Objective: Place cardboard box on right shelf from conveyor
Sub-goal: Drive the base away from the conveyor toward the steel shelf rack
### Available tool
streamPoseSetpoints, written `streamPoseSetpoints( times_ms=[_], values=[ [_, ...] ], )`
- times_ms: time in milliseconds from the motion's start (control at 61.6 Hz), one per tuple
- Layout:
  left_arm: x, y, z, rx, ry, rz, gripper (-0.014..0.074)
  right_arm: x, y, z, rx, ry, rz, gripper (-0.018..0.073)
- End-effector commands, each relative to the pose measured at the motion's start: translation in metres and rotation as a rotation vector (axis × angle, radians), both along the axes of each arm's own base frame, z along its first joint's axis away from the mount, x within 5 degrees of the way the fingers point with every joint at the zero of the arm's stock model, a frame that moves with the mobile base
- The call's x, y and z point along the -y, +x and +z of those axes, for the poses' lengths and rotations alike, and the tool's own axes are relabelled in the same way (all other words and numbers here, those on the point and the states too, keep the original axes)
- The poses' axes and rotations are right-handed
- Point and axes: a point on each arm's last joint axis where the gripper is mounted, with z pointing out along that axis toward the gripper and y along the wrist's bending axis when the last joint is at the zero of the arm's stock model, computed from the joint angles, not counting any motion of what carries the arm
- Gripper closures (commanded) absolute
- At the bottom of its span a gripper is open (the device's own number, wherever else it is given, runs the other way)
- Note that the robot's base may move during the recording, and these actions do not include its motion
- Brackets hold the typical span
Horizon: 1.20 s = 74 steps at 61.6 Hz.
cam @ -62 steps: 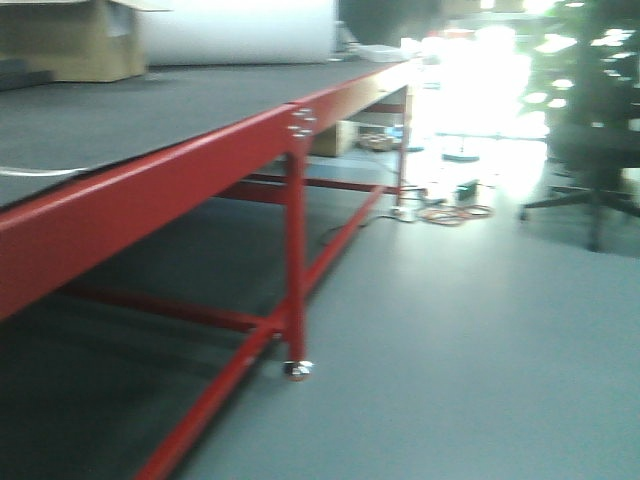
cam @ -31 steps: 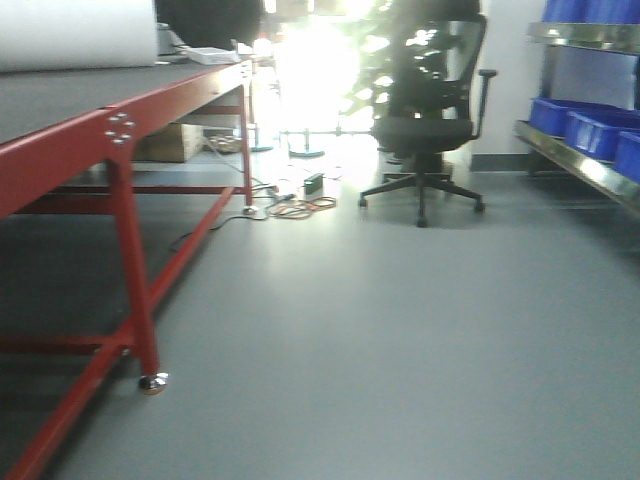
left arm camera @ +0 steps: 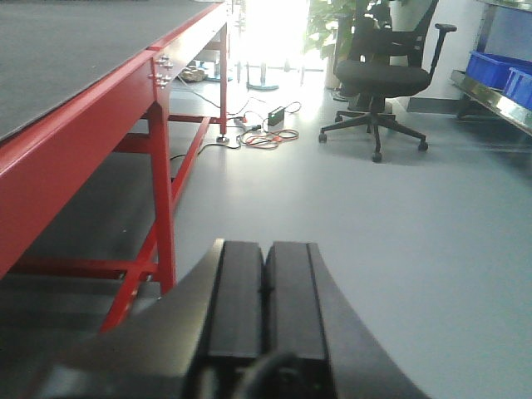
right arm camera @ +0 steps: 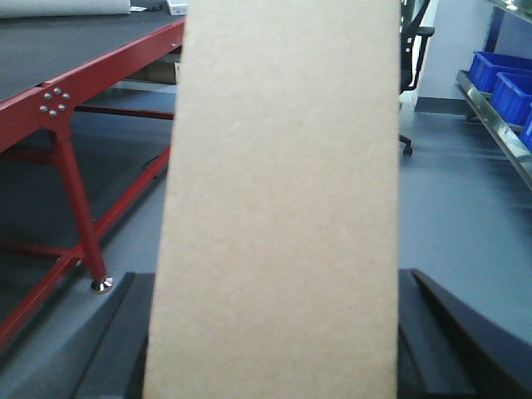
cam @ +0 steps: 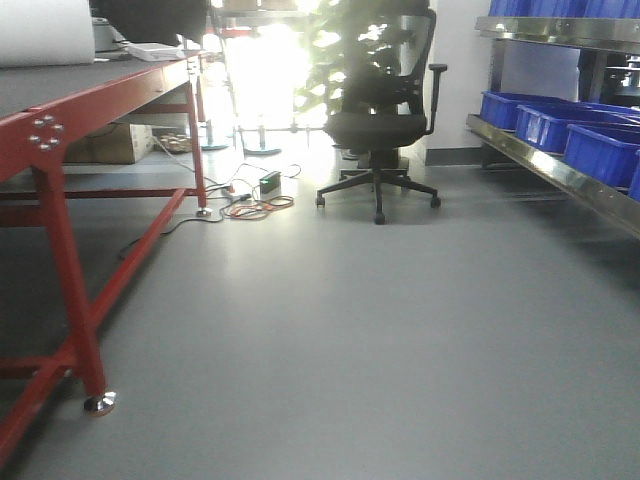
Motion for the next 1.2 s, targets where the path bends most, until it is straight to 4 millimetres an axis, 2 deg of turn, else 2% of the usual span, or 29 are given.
streamPoseSetpoints(
  times_ms=[0,1185],
  values=[
    [-0.0007,-0.0008,0.0056,0.093,-0.007,0.008,0.0713,0.0,0.0002,0.0174,0.122,0.008,-0.002,0.0353],
    [-0.0007,-0.0008,0.0056,0.093,-0.007,0.008,0.0713,0.0,0.0002,0.0175,0.122,0.008,-0.002,0.0353]
  ],
)
